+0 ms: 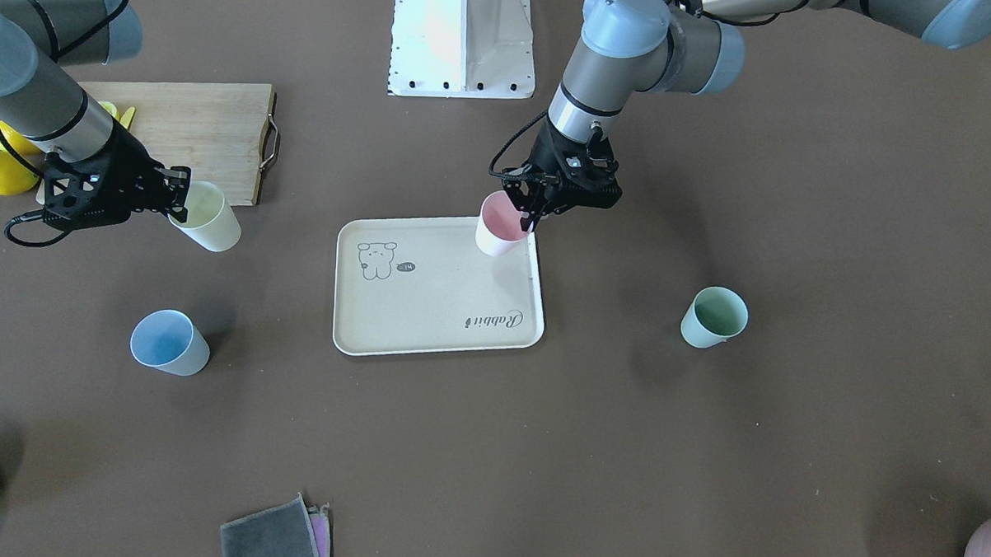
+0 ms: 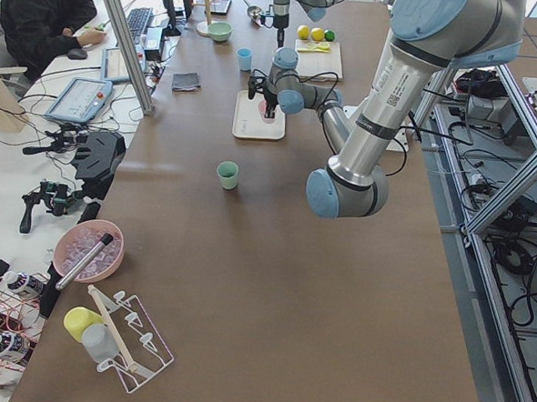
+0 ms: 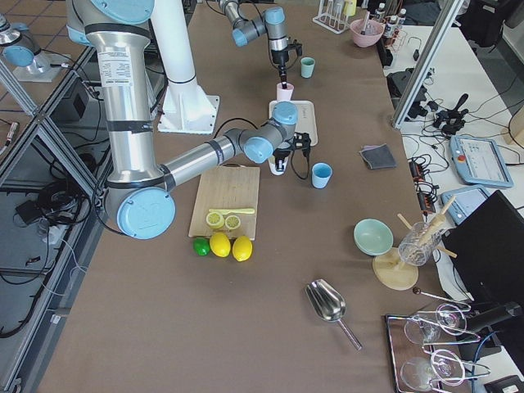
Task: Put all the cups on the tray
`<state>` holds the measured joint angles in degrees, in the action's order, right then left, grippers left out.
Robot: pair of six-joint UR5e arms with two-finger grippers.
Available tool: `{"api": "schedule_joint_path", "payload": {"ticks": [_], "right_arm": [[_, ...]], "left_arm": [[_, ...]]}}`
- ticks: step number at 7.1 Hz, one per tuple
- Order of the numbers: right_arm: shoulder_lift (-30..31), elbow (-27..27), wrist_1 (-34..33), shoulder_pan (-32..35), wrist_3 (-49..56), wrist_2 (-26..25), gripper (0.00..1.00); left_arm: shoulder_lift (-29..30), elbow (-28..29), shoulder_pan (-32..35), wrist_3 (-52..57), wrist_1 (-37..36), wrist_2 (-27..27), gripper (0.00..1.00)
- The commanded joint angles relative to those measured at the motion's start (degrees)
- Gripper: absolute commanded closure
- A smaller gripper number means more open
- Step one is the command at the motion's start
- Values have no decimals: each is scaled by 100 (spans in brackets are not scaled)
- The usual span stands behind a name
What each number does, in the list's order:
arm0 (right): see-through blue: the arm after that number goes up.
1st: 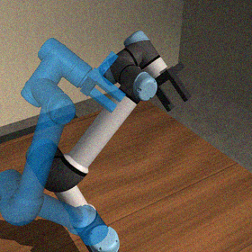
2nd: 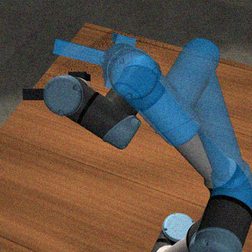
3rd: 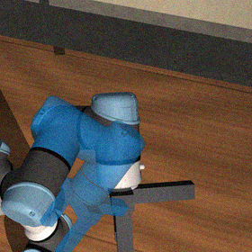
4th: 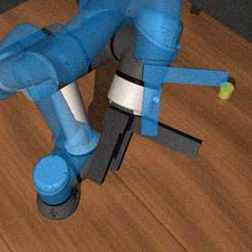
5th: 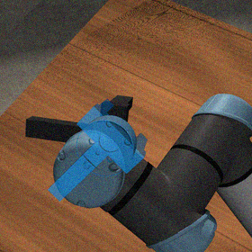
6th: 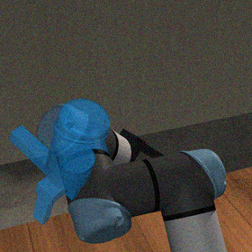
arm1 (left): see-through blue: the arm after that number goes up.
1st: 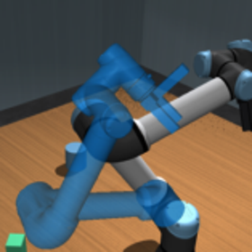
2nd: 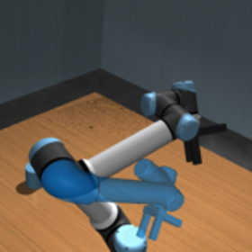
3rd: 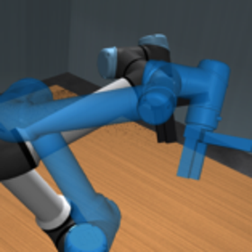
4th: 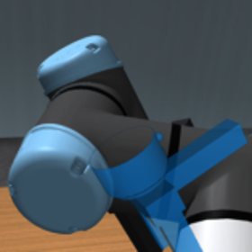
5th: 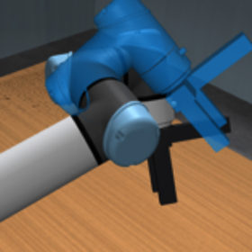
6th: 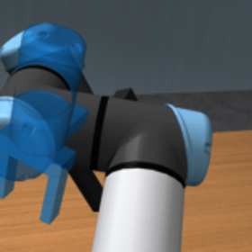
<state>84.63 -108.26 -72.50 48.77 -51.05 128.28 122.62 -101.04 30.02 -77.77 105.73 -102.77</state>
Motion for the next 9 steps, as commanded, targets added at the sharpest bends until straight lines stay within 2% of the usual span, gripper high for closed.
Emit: {"api": "schedule_joint_path", "payload": {"ticks": [1, 4, 5, 6, 7, 8, 9], "right_arm": [[-165, -116, -36, 150, -19, 293, 100], [-541, -81, -219, 133, -124, 320, 100], [-935, -64, -604, 107, -359, 320, 100], [-1218, -55, -799, -7, -440, 294, 100], [-1403, -29, -896, -182, -624, 259, 100], [-1518, 32, -897, -297, -712, 224, 100], [-1641, 164, -897, -480, -748, -46, 100]], "left_arm": [[8, 84, -137, 16, 0, 178, 100], [51, 304, -242, 52, 9, 503, 98], [60, 313, -294, 69, 9, 520, 58], [95, 305, -295, 78, 9, 512, 45], [104, 252, -286, 78, 9, 512, 18], [96, 61, -269, 95, -8, 451, 3], [61, -81, -7, 278, -69, 215, 3]]}}
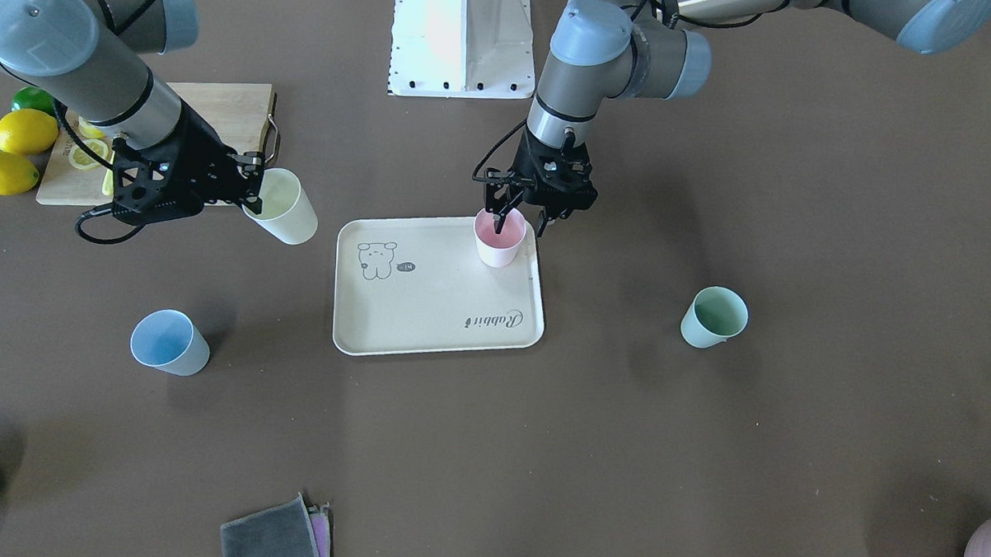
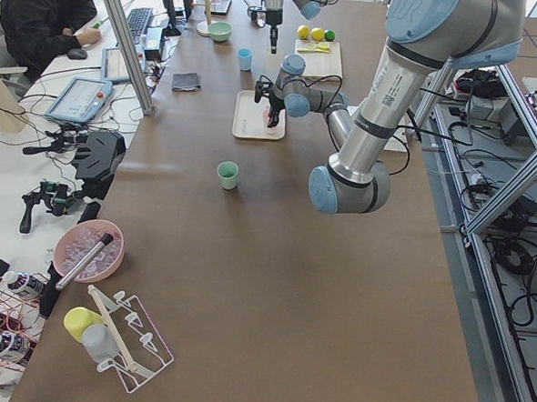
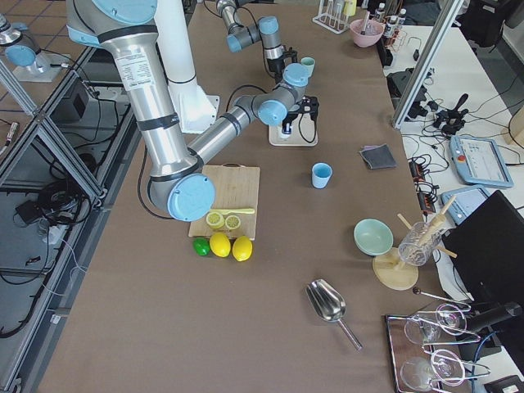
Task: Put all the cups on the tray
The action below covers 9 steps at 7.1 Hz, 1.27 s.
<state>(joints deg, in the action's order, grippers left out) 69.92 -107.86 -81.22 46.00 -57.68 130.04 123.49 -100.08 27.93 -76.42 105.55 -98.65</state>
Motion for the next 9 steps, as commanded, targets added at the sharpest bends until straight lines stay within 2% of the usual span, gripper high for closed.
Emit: {"api": "schedule_joint_path", "payload": {"ticks": [1, 3, 5, 7, 9], "right_arm": [[-337, 308, -26, -388, -120, -451, 100], [-776, 791, -17, -600, -269, -629, 100], [-866, 960, 62, -889, -427, -970, 100], [-910, 995, 71, -1004, -481, -972, 100], [-902, 1057, 71, -1066, -472, -981, 100]], "left_arm": [[-70, -370, 605, 493, -366, -660, 3], [-306, -434, 1396, 1668, -650, -1147, 3], [-622, -171, 2283, 2820, -633, -1830, 3], [-782, 171, 2751, 3692, -580, -1895, 4], [-913, 331, 2946, 4134, -580, -1930, 4]]}}
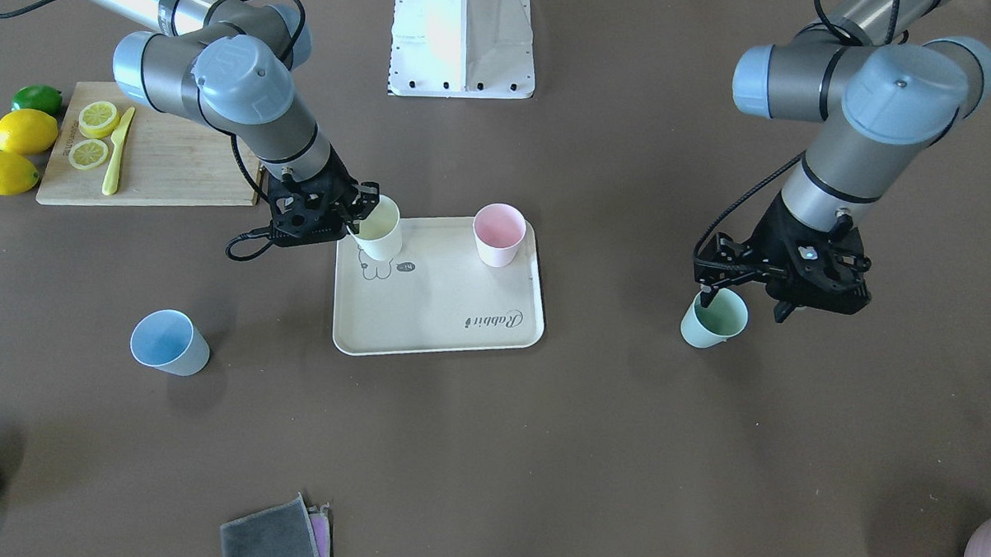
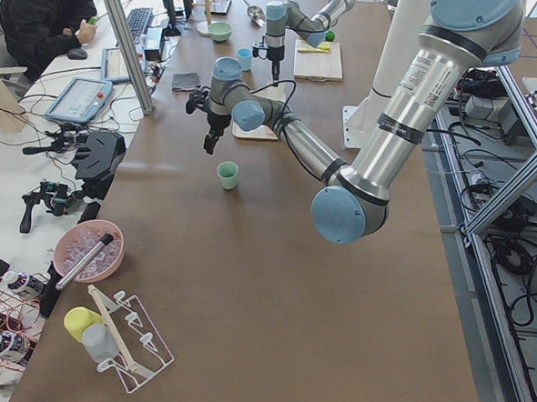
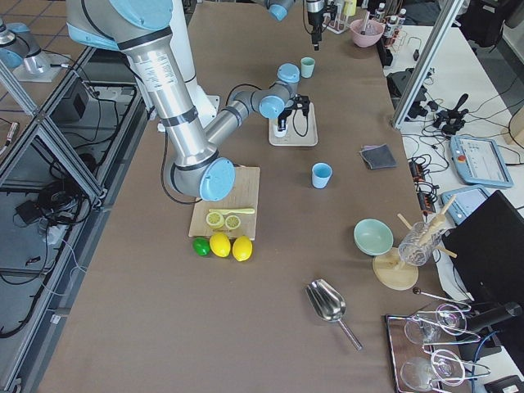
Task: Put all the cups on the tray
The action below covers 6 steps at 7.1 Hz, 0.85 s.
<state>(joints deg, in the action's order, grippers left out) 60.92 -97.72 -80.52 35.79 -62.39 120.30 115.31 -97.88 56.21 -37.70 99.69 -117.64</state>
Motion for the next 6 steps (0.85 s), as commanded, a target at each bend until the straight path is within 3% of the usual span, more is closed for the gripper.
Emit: {"api": "schedule_joint_path", "payload": {"ticks": [1, 3, 4, 5, 6], "right_arm": [[-1, 43, 1, -63, -1, -50, 100], [-1, 60, 1, -63, -10, -68, 100], [8, 138, -8, -54, -1, -68, 77], [-1, 174, 1, -28, -10, -68, 14], [-1, 122, 1, 68, -19, -33, 0]], "left_arm": [[-157, 242, 127, 393, 85, -31, 4], [-614, 269, 171, 422, 769, -40, 4], [-589, 444, 119, 325, 815, -31, 4], [-563, 498, 110, 307, 824, -31, 4], [-597, 533, 84, 176, 998, -31, 4]]}}
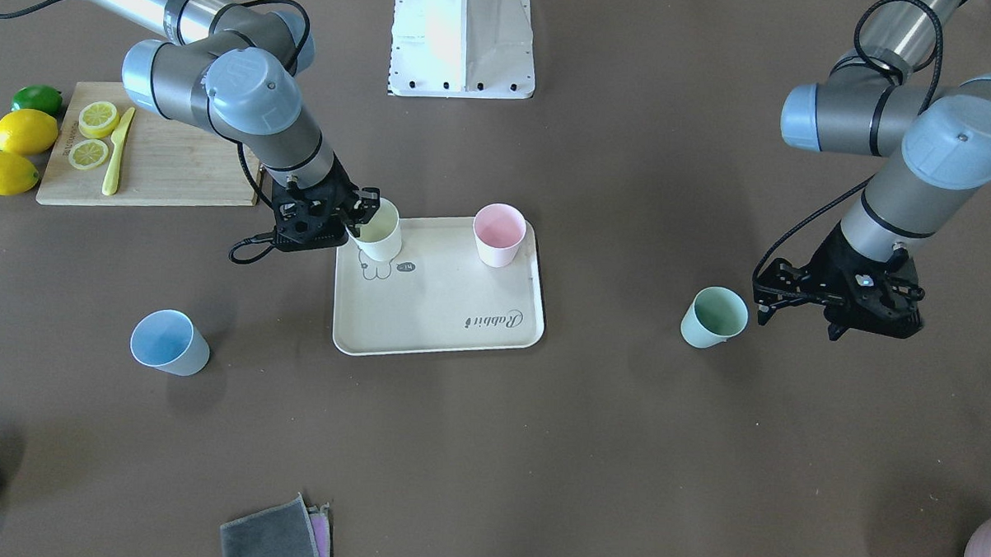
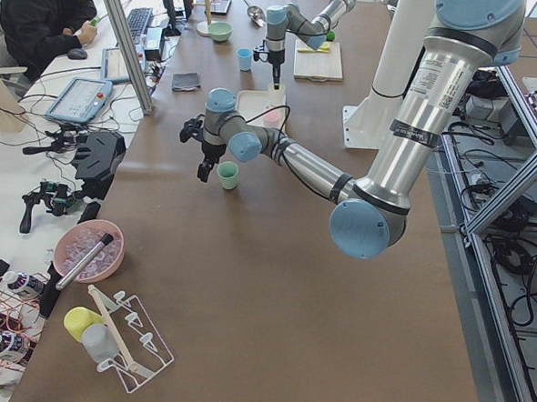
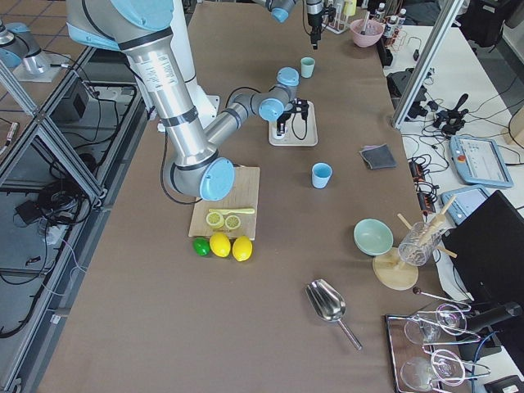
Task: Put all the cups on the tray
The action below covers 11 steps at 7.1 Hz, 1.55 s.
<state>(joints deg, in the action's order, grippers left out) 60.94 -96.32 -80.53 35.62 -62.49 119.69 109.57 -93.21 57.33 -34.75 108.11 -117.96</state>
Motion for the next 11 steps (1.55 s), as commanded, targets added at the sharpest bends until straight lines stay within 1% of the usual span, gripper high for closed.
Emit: {"api": "schedule_joint_path", "payload": {"ticks": [1, 2, 3, 4, 5, 6, 7, 8, 9, 10, 11], "right_arm": [[-3, -97, -7, 172, -9, 89, 0], [-3, -176, -50, 277, -9, 237, 0], [6, -281, -77, 392, -9, 360, 0], [15, -317, -86, 541, -9, 536, 0], [41, -326, -86, 690, -9, 694, 0], [41, -326, -86, 857, 0, 826, 0], [76, -309, -95, 1041, 61, 993, 0], [172, -300, -95, 1226, 105, 1047, 0], [312, -309, -103, 1506, 401, 1099, 0], [505, -318, -199, 1779, 900, 1213, 0], [568, -300, -609, 1990, 1506, 1162, 0]], "left_arm": [[-24, 153, -221, -528, 462, 1, 4], [-24, 267, -492, -872, 761, 10, 4], [-50, 355, -617, -1014, 947, 53, 7], [-207, 374, -670, -1007, 1071, 62, 20], [-243, 469, -679, -981, 1220, 71, 56], [-235, 601, -680, -902, 1387, 71, 100], [-209, 533, -680, -919, 1397, 19, 100], [-130, 462, -680, -997, 1319, 10, 100], [-94, 453, -593, -998, 1257, -217, 100], [106, 435, -426, -1024, 1091, -419, 100], [534, 418, -425, -1233, 576, -412, 100]]}}
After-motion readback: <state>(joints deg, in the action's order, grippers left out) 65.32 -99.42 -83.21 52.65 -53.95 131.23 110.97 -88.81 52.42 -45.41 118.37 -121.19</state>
